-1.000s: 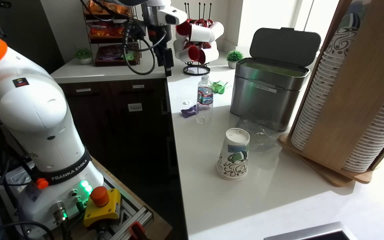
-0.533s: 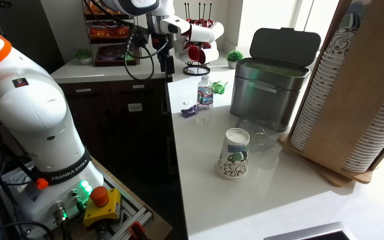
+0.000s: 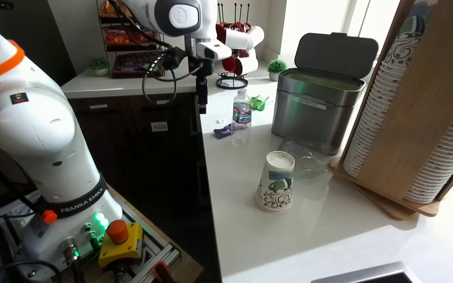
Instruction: Place the object on top of the container
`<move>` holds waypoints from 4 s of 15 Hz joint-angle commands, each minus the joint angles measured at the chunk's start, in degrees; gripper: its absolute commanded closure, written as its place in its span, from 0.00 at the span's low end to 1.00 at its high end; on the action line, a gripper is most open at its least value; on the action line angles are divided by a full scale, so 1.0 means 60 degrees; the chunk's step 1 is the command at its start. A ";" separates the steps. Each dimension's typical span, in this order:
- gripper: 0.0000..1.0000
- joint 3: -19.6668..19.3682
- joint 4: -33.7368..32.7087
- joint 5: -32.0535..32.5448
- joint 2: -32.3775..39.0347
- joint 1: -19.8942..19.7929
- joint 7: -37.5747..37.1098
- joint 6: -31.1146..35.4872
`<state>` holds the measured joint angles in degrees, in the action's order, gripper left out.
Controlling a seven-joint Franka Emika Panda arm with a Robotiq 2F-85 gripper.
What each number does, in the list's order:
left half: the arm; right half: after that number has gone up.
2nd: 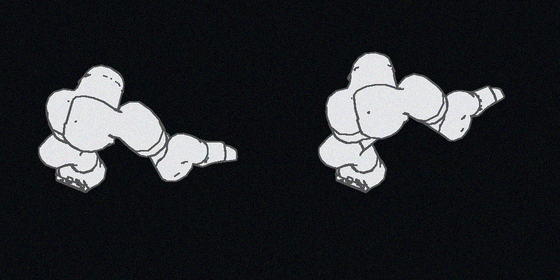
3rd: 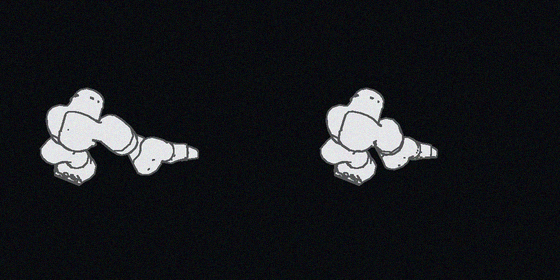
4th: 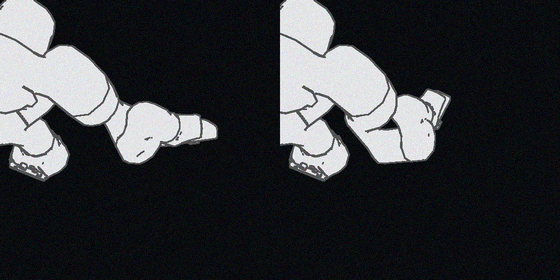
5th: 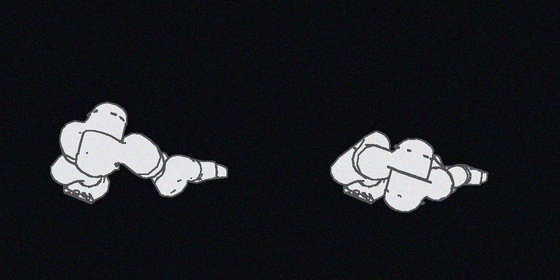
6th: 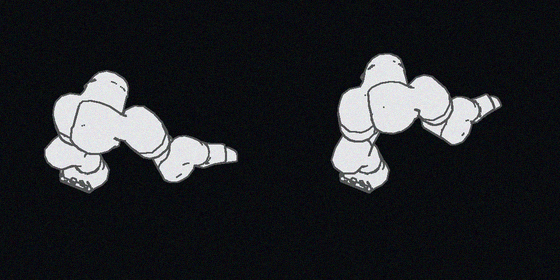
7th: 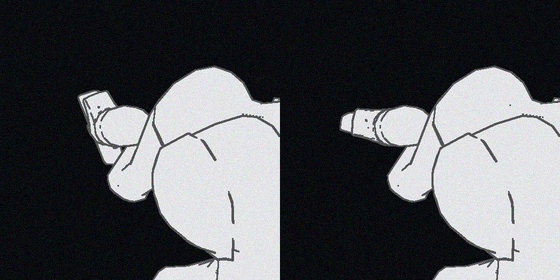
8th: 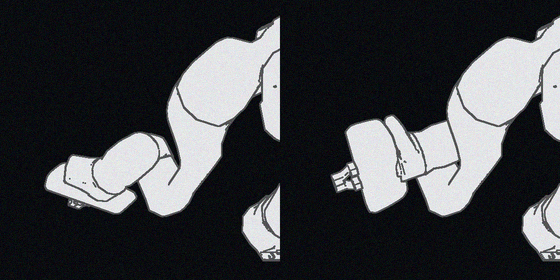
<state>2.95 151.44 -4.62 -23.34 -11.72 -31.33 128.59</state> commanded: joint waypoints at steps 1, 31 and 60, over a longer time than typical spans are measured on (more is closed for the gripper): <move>0.00 0.0101 -0.0229 0.0414 0.1176 -0.0204 -0.1212 0.0796; 1.00 -0.0807 -0.0967 0.2864 0.3459 0.0570 -0.3506 0.2124; 1.00 -0.2044 0.0289 0.3121 -0.2220 -0.2754 -0.0545 -0.2801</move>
<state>-8.62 154.20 12.46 -36.34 -25.77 -34.42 111.09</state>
